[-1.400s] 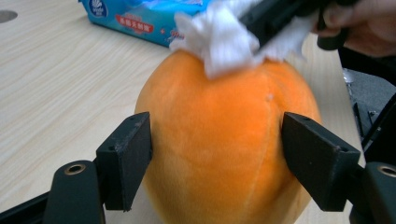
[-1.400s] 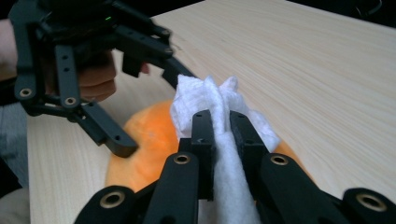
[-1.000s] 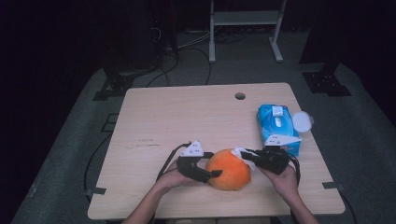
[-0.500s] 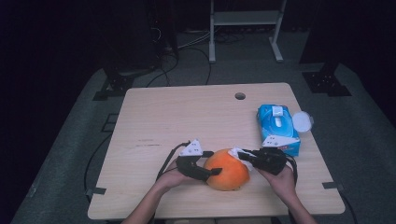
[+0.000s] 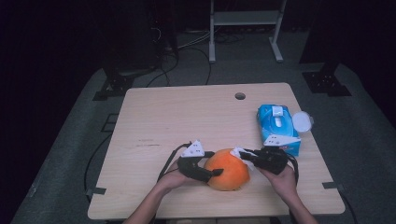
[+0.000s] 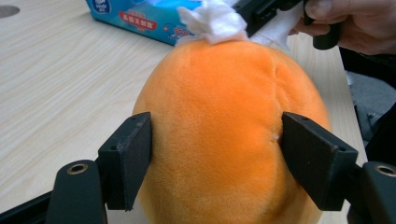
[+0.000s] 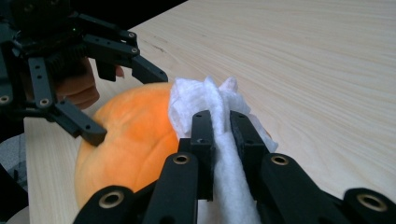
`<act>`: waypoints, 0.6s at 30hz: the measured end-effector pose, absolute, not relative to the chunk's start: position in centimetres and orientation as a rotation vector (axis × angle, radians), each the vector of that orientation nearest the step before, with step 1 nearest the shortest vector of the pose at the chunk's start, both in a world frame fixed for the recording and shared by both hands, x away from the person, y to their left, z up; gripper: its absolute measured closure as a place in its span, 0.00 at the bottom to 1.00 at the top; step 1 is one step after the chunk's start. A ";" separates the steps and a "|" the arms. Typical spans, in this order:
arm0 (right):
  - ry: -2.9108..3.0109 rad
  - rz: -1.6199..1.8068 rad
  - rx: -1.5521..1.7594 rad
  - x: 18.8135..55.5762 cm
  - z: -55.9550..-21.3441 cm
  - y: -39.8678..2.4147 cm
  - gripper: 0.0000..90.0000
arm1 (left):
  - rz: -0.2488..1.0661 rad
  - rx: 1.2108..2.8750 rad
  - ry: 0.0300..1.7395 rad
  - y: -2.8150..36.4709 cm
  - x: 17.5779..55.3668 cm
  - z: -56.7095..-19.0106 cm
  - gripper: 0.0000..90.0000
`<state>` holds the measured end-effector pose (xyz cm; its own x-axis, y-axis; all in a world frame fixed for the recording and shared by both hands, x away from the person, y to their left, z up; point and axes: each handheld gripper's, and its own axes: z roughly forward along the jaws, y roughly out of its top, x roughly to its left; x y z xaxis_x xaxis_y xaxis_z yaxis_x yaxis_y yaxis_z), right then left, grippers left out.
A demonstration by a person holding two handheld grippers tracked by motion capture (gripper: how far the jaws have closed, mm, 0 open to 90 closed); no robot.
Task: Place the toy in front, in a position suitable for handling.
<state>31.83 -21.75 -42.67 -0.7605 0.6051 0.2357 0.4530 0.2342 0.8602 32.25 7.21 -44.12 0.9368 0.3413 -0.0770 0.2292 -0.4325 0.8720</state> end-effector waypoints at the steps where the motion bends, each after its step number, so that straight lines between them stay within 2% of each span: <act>1: 2.347 1.562 1.007 31.8 -42.6 -21.6 0.89 | 0.149 2.046 0.394 7.0 32.1 -44.0 0.29; 8: 2.365 1.577 0.940 31.4 -41.9 -20.4 0.89 | 0.176 2.067 0.355 6.2 31.3 -43.7 0.26; 13: 2.405 1.560 0.896 31.2 -42.0 -20.5 0.88 | 0.138 2.049 0.383 6.8 31.8 -42.9 0.14; 18: 2.435 1.556 0.842 30.7 -41.9 -20.6 0.88 | 0.024 2.050 0.448 7.1 32.7 -43.6 0.10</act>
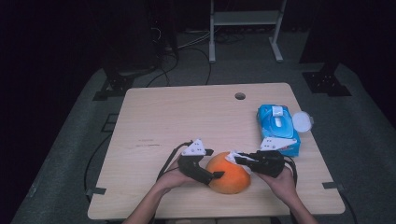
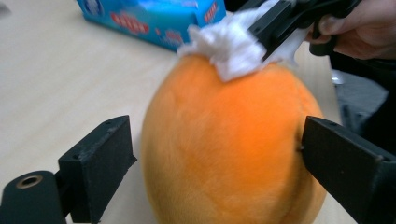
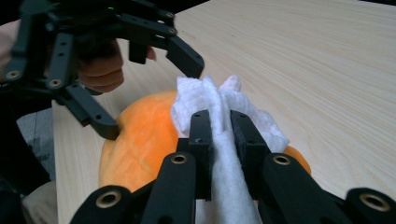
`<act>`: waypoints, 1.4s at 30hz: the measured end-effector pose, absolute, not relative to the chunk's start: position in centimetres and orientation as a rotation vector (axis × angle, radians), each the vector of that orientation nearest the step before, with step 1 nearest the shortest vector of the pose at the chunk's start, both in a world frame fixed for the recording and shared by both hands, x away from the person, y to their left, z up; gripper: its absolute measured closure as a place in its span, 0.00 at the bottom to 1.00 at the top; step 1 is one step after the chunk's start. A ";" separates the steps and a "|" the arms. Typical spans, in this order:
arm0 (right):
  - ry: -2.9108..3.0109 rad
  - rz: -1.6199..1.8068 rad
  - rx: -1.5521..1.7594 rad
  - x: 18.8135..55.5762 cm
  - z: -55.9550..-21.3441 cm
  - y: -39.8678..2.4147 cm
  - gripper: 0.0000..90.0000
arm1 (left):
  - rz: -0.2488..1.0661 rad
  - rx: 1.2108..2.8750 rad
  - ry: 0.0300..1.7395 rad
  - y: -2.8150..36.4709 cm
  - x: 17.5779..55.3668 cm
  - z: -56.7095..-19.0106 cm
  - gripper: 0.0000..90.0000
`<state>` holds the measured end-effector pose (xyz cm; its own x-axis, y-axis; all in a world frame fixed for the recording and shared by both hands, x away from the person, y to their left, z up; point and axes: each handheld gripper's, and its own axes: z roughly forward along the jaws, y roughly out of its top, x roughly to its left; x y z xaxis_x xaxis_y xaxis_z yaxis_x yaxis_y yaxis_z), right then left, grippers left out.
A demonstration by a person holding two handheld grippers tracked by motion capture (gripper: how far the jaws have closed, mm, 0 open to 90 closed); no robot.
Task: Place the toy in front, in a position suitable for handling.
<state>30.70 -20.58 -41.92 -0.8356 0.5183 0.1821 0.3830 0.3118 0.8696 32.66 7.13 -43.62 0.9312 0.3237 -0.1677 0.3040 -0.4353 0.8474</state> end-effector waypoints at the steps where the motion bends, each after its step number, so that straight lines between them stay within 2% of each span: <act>1: 2.446 1.554 0.826 30.7 -41.9 -20.6 0.88 | -0.006 2.057 0.465 7.0 32.8 -44.0 0.08; 4: 2.459 1.547 0.810 30.5 -41.9 -20.4 0.88 | -0.065 2.063 0.488 6.6 32.9 -44.7 0.06; 5: 2.461 1.546 0.808 30.5 -41.9 -20.4 0.88 | -0.059 2.067 0.473 6.5 32.8 -44.6 0.08; 6: 2.460 1.542 0.810 30.4 -41.9 -20.4 0.88 | -0.044 2.076 0.463 6.5 32.7 -44.5 0.15; 9: 2.443 1.543 0.823 30.4 -41.6 -20.6 0.88 | 0.035 2.075 0.426 6.4 32.1 -43.7 0.33; 12: 2.369 1.572 0.801 29.9 -40.6 -20.8 0.88 | 0.223 2.006 0.346 6.1 31.0 -42.2 0.38; 15: 2.284 1.598 0.744 29.1 -39.3 -20.6 0.88 | 0.396 1.981 0.298 5.7 30.2 -41.0 0.38; 17: 2.268 1.595 0.731 29.1 -39.2 -20.3 0.88 | 0.416 2.002 0.303 5.5 30.3 -41.4 0.37; 19: 2.299 1.565 0.750 29.6 -39.9 -20.1 0.88 | 0.394 2.049 0.315 5.5 30.6 -42.5 0.34; 22: 2.378 1.521 0.773 30.4 -41.6 -19.6 0.89 | 0.305 2.037 0.361 6.0 31.5 -43.1 0.21; 24: 2.392 1.530 0.782 30.6 -41.6 -19.5 0.88 | 0.261 2.016 0.405 6.6 32.0 -43.1 0.13; 27: 2.398 1.534 0.771 30.6 -41.7 -19.6 0.88 | 0.201 2.019 0.451 6.8 32.5 -43.6 0.08; 29: 2.403 1.535 0.774 30.6 -41.8 -19.8 0.88 | 0.171 2.029 0.454 6.8 32.5 -43.8 0.12; 31: 2.403 1.526 0.784 30.5 -41.7 -19.9 0.89 | 0.203 2.039 0.441 6.6 32.1 -43.5 0.21; 33: 2.380 1.512 0.785 30.2 -41.4 -19.8 0.89 | 0.241 2.056 0.423 6.2 31.7 -43.3 0.24; 38: 2.355 1.516 0.674 29.2 -40.3 -18.2 0.89 | 0.344 2.105 0.322 5.0 30.3 -42.8 0.25; 42: 2.376 1.519 0.677 29.5 -40.4 -18.3 0.89 | 0.308 2.102 0.315 5.4 30.6 -42.7 0.20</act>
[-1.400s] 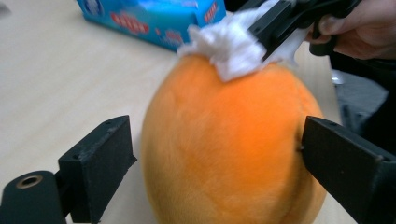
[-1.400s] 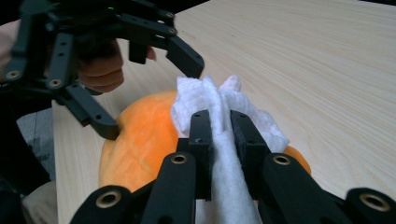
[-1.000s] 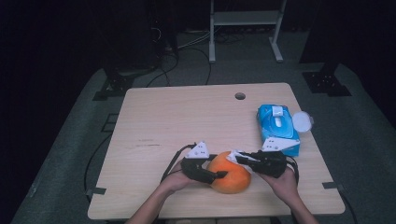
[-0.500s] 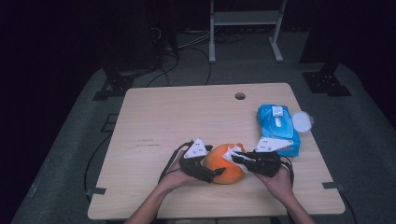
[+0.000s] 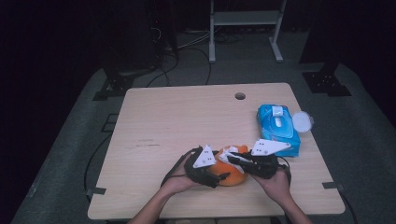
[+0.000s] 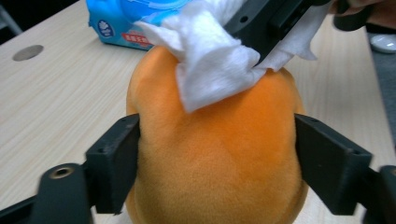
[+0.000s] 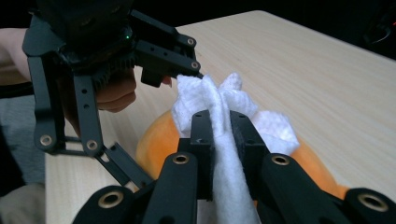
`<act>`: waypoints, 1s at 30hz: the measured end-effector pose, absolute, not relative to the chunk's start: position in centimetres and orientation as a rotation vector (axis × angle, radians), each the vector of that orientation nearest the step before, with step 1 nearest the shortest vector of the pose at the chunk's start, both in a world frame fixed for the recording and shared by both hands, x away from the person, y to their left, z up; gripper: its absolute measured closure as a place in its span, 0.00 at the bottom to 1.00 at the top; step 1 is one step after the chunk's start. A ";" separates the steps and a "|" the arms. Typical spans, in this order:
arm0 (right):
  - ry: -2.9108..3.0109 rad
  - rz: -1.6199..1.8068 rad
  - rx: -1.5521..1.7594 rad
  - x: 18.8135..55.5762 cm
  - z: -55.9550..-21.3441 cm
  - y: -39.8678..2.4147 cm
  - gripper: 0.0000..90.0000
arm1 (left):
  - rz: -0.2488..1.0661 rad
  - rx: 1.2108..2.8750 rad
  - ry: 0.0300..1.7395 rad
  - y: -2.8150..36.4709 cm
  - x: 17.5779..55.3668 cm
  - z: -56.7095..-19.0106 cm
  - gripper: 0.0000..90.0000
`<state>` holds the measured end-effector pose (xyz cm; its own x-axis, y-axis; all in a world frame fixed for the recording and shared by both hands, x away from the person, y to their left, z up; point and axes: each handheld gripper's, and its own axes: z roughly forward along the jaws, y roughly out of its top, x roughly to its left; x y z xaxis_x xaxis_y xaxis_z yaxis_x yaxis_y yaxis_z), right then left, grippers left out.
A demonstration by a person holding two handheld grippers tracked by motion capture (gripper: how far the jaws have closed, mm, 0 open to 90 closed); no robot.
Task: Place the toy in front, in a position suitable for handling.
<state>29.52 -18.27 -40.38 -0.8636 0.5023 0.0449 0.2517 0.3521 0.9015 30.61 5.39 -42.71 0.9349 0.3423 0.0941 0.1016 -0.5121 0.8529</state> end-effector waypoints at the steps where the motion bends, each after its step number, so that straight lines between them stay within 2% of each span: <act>1: 2.390 1.525 0.683 29.6 -40.5 -18.5 0.89 | 0.282 2.087 0.327 5.5 30.9 -42.7 0.17; 3: 2.398 1.531 0.682 29.6 -40.8 -18.8 0.89 | 0.232 2.071 0.355 5.8 31.3 -42.7 0.11; 6: 2.401 1.526 0.681 29.6 -40.7 -19.1 0.89 | 0.184 2.058 0.403 6.2 31.8 -42.9 0.08; 9: 2.401 1.529 0.694 29.6 -40.8 -19.3 0.89 | 0.102 2.038 0.444 6.5 32.3 -43.4 0.12; 11: 2.400 1.521 0.698 29.7 -40.7 -19.3 0.89 | 0.122 2.040 0.442 6.5 32.1 -43.4 0.21; 14: 2.379 1.495 0.688 29.4 -40.4 -18.8 0.89 | 0.177 2.070 0.442 5.9 31.4 -42.6 0.26; 18: 2.375 1.492 0.633 28.9 -39.7 -18.1 0.89 | 0.235 2.112 0.387 4.9 30.3 -41.9 0.26; 25: 2.422 1.535 0.655 29.3 -40.0 -19.9 0.89 | 0.133 2.049 0.401 5.8 31.5 -42.2 0.11; 28: 2.424 1.578 0.693 29.7 -40.1 -20.6 0.89 | 0.051 2.045 0.430 6.0 32.2 -43.3 0.11; 30: 2.423 1.583 0.718 29.9 -40.1 -20.9 0.89 | 0.055 2.041 0.419 6.0 32.0 -43.7 0.17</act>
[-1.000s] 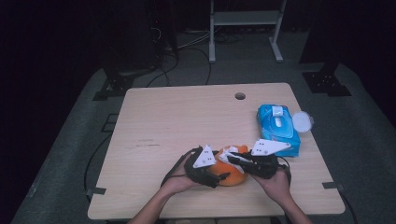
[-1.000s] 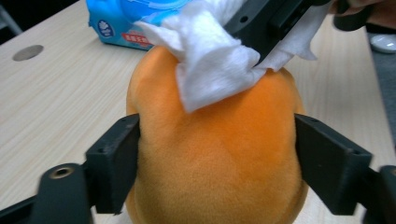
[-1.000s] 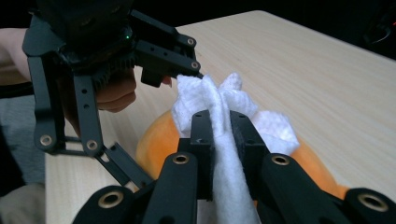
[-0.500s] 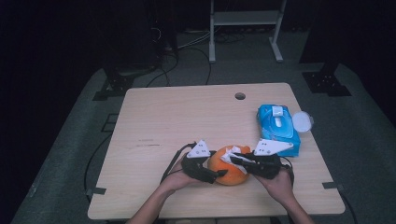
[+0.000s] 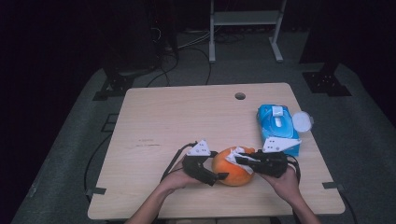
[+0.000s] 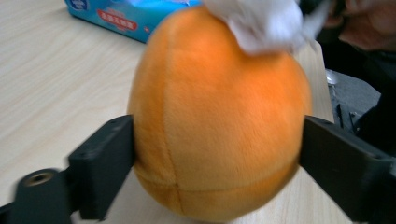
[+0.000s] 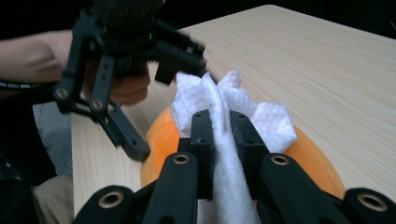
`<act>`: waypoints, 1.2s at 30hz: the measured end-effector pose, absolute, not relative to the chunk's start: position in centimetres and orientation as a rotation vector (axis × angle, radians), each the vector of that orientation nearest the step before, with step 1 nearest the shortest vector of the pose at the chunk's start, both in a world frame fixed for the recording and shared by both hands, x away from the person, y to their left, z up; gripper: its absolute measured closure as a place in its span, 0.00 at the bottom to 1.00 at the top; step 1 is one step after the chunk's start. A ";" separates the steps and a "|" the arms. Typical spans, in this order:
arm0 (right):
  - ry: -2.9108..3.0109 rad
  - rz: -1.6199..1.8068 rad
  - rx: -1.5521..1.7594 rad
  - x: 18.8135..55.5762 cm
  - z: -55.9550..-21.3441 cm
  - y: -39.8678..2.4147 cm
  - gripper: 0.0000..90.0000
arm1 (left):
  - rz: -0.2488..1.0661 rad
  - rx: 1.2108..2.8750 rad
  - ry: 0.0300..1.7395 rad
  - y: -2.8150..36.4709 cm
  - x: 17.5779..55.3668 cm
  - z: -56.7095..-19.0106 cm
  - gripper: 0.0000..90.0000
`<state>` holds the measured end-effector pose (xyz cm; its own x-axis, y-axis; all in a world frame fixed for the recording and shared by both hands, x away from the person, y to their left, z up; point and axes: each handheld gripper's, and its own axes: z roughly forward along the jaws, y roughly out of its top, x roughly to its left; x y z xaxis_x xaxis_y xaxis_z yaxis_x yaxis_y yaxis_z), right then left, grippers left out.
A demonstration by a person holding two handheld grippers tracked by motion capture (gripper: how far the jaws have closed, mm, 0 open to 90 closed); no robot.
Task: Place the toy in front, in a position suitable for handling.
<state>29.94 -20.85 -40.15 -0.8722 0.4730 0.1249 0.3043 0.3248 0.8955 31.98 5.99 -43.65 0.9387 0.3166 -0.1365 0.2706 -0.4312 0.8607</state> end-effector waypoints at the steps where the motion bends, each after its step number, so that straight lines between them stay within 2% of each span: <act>1: 2.415 1.578 0.718 30.0 -40.1 -20.9 0.89 | 0.057 2.040 0.426 5.9 31.9 -43.5 0.22; 5: 2.383 1.509 0.673 29.1 -39.5 -19.7 0.89 | 0.091 2.058 0.428 5.6 31.5 -42.9 0.28; 12: 2.421 1.447 0.538 27.8 -39.2 -16.6 0.89 | 0.199 2.115 0.378 4.4 30.2 -42.1 0.28; 23: 2.346 1.449 0.693 29.0 -38.9 -20.2 0.90 | 0.183 2.096 0.380 4.6 30.4 -42.5 0.28; 33: 2.444 1.400 0.542 27.7 -39.3 -15.7 0.90 | 0.258 2.148 0.324 3.5 29.5 -42.2 0.28; 36: 2.424 1.405 0.570 28.1 -39.1 -16.3 0.90 | 0.248 2.145 0.324 3.8 29.8 -42.4 0.29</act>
<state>28.06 -16.26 -39.15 -0.8826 0.4681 -0.0441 0.1944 0.4488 0.8722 29.76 3.84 -42.37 0.9449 0.3228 0.0542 0.1368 -0.5401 0.8304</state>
